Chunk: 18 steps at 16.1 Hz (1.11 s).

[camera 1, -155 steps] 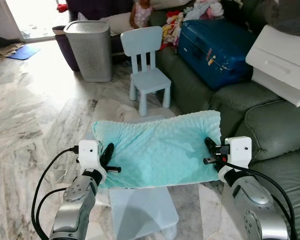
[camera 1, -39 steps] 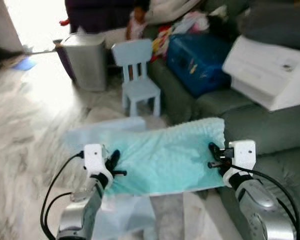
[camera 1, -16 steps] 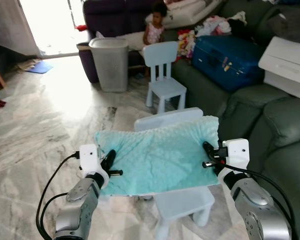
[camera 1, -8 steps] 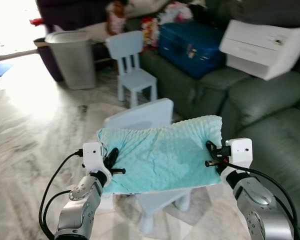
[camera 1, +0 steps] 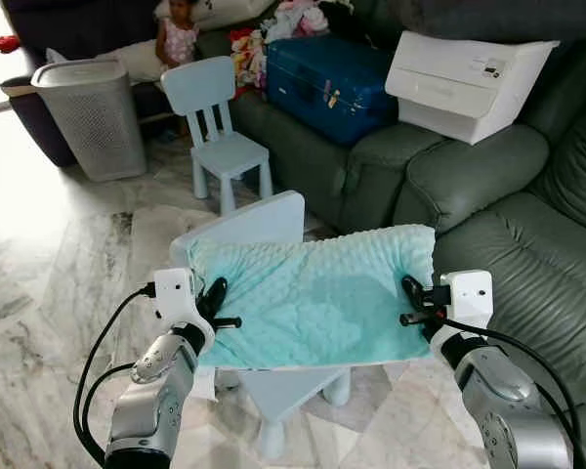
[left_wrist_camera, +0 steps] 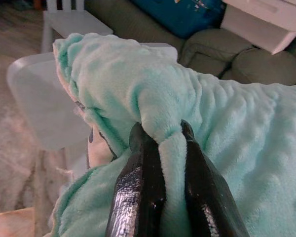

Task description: Move the pillow to the sofa

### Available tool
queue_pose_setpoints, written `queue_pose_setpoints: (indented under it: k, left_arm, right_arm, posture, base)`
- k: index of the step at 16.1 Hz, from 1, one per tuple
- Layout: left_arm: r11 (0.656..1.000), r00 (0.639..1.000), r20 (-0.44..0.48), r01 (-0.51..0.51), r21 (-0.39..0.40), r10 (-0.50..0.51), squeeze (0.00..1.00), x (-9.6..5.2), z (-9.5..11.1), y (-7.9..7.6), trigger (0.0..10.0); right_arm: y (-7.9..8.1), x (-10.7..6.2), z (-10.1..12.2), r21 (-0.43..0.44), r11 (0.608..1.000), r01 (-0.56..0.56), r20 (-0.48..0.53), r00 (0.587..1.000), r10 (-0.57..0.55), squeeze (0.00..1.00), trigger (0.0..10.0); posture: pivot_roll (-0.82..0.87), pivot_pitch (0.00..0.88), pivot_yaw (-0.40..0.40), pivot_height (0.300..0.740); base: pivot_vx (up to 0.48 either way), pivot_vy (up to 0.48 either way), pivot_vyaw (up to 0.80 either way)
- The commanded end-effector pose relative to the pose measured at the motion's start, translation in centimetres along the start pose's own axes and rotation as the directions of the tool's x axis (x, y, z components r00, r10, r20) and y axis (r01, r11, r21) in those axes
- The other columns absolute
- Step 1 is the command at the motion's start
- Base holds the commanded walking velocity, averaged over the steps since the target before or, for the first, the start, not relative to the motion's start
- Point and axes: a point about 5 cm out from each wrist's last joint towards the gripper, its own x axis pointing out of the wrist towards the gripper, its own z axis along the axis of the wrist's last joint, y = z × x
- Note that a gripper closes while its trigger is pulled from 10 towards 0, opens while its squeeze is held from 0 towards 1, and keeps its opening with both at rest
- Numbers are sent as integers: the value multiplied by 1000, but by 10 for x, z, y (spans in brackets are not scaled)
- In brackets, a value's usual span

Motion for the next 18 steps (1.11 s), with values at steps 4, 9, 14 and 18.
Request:
queue_pose_setpoints:
  k: [4, 9, 14, 18]
  left_arm:
    - [998, 999, 41, -3, 66, 0, 0, 1, 6, 3, 10000]
    - [1000, 999, 33, 25, 11, -26, 0, 1, 4, 0, 10000]
    - [999, 999, 21, 44, 5, -44, 0, 0, -1, -5, 10000]
    - [998, 998, 20, 64, -7, -63, 0, 0, -2, -8, 10000]
  right_arm:
    - [-2, -2, 3, -1, 1000, 11, 11, 1000, -11, 0, 10000]
    - [-2, -2, 2, 3, 1000, 12, 0, 1000, -12, 0, 10000]
    - [-3, -3, 2, -1, 1000, 13, -3, 1000, -13, 0, 10000]
    - [-3, -3, 5, -16, 1000, 4, 16, 1000, -3, 0, 10000]
  posture:
    - [-208, 12, 9, 740]
    - [-211, 12, 9, 740]
    - [-215, 10, 5, 740]
    - [-218, 9, 2, 740]
  base:
    - [0, 0, -797]
    - [0, 0, -781]
    - [0, 0, -769]
    - [0, 0, -581]
